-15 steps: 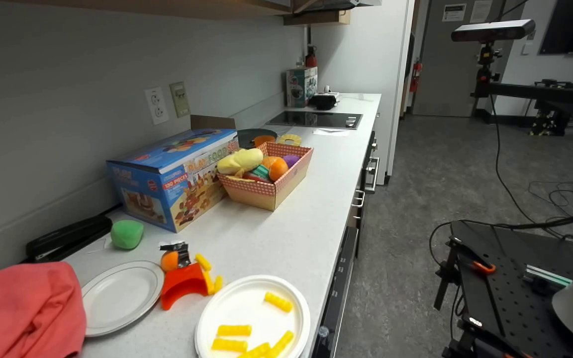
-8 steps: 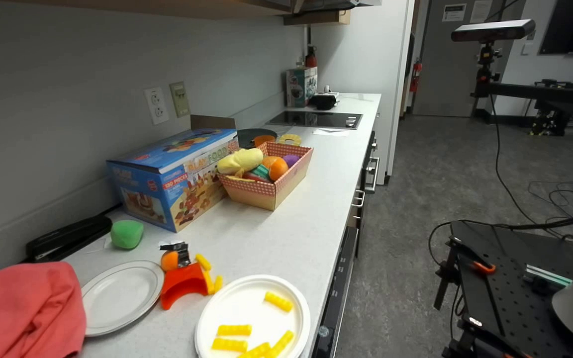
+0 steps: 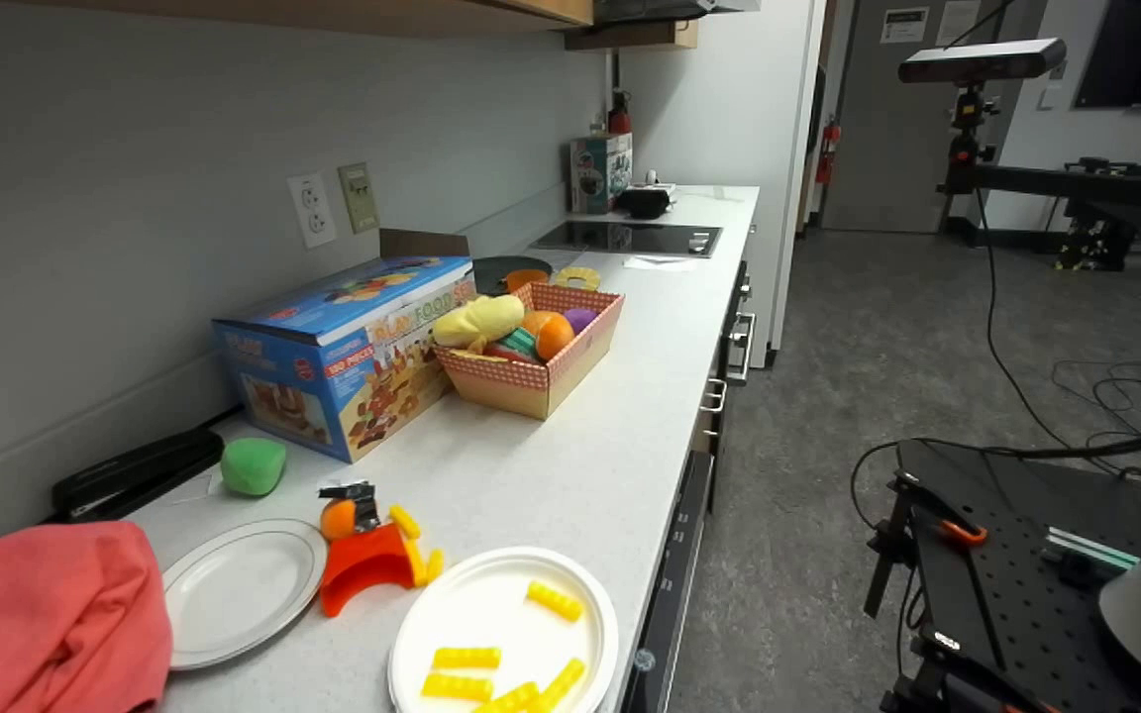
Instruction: Close the top cabinet drawer door on the right
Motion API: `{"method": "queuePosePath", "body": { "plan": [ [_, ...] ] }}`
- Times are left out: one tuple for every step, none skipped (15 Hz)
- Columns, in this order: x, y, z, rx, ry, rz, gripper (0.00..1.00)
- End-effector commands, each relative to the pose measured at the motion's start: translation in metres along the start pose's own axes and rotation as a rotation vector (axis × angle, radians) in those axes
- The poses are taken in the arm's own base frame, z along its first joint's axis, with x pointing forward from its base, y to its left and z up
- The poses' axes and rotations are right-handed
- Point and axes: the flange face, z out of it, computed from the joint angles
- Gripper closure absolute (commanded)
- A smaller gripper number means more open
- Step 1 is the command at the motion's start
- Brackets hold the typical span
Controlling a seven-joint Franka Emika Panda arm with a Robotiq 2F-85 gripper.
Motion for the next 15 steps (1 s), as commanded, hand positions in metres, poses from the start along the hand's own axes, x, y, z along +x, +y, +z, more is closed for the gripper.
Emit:
{"method": "queuePosePath", "body": {
  "plan": [
    [0.014,0.007,-0.002,-0.017,0.028,-0.026,0.00],
    [0.015,0.008,-0.004,-0.022,0.031,-0.029,0.00],
    [0.016,0.008,-0.008,-0.026,0.035,-0.031,0.00],
    [0.016,0.008,-0.011,-0.029,0.038,-0.031,0.00],
    [0.015,0.007,-0.016,-0.030,0.041,-0.033,0.00],
    [0.015,0.007,-0.019,-0.031,0.045,-0.034,0.00],
    [0.014,0.006,-0.023,-0.031,0.050,-0.035,0.00],
    [0.013,0.004,-0.027,-0.029,0.056,-0.034,0.00],
    [0.012,0.002,-0.031,-0.027,0.065,-0.033,0.00],
    [0.010,0.000,-0.036,-0.027,0.076,-0.024,0.00],
    [0.009,-0.002,-0.041,-0.025,0.084,-0.023,0.00],
    [0.006,-0.005,-0.046,-0.024,0.088,-0.027,0.00],
    [0.003,-0.008,-0.052,-0.021,0.092,-0.027,0.00],
    [0.000,-0.010,-0.056,-0.019,0.093,-0.022,0.00],
    [-0.005,-0.012,-0.060,-0.015,0.095,-0.014,0.00]
  ]
}}
